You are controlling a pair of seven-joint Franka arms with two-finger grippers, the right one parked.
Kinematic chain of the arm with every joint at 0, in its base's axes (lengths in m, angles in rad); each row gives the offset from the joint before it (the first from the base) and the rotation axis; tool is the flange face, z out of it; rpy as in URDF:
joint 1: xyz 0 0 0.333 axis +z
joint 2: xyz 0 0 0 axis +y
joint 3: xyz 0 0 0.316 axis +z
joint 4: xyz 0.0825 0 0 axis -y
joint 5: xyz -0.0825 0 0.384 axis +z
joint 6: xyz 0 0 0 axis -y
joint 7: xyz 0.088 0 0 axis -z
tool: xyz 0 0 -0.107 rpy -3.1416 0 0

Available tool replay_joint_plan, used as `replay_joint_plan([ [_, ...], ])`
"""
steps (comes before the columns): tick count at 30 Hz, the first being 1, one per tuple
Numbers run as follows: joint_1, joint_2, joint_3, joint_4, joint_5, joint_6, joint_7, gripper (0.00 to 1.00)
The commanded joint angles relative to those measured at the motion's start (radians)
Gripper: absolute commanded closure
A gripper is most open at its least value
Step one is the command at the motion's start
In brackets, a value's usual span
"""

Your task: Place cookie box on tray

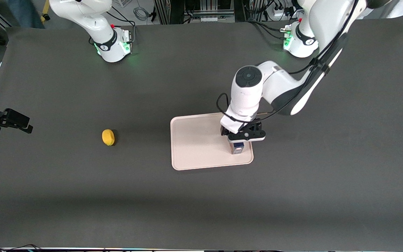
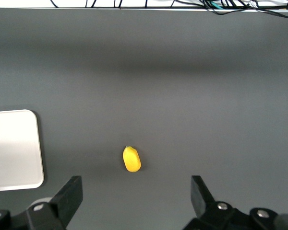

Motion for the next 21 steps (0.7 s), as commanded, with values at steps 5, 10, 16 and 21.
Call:
replay_joint_plan([
  [5,0.021,-0.303,0.133,0.008,-0.366,-0.192,0.462,0.0],
  [10,0.024,-0.429,0.272,0.034,-0.503,-0.336,0.703,0.0],
  [16,0.025,-0.48,0.442,0.12,-0.531,-0.54,0.941,0.0],
  [21,0.024,-0.481,0.553,0.169,-0.52,-0.62,1.047,0.0],
])
